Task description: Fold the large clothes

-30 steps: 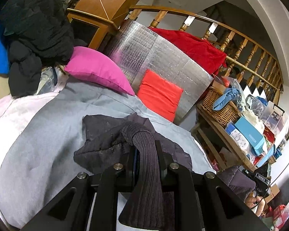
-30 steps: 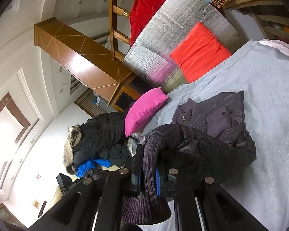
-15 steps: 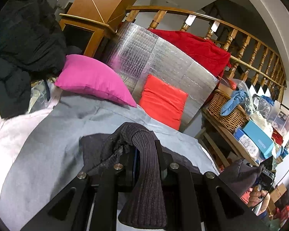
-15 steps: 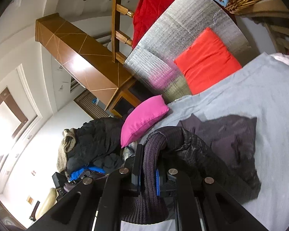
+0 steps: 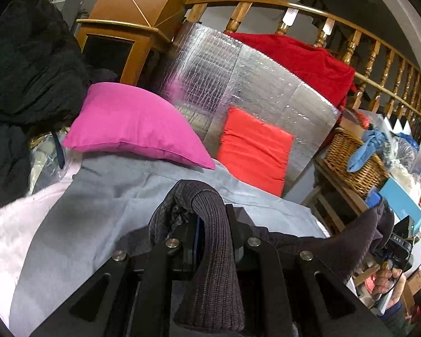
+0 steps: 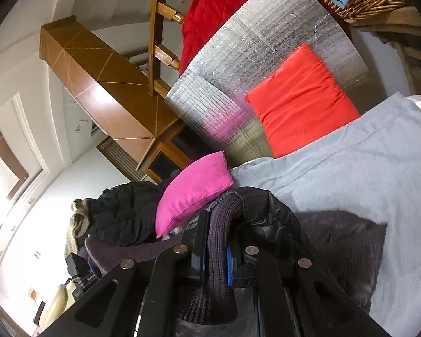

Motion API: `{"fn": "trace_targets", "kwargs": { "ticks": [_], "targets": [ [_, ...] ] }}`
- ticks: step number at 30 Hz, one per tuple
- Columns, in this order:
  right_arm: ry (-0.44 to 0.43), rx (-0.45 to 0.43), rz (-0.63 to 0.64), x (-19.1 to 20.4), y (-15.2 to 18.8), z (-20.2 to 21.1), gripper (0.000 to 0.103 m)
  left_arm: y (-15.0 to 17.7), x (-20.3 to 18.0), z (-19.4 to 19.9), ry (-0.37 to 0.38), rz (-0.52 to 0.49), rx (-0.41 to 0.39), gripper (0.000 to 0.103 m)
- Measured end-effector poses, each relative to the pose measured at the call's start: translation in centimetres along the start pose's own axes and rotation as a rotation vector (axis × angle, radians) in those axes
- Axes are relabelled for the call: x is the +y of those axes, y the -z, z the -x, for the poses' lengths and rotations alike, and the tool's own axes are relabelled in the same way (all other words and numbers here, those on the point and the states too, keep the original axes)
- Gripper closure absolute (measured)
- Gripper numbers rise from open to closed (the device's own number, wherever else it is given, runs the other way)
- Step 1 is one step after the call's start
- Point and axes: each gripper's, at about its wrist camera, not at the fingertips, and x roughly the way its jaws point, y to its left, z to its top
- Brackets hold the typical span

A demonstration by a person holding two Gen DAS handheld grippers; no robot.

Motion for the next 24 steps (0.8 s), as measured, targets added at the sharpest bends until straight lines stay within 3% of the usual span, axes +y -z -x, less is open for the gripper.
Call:
{"fn": "trace_targets", "kwargs": {
  "ticks": [8, 15, 24],
  "targets": [
    [0.092, 0.020, -0.028, -4.1, -2.5, -4.8, 0.093, -1.9, 1.4, -7.7, -0.097, -0.003, 0.064, 0.087],
    [0.194, 0.091, -0.040, -8.6, -3.3, -10.3, 0.094, -1.2, 2.0, -14.4, -0.185, -0.031, 0.140, 0.087],
    [0.217, 0.105, -0.034, -10.8, -3.8, -13.0, 0.094, -0.9, 4.3, -17.3, -0.194, 0.036, 0.162, 0.087]
  ]
}}
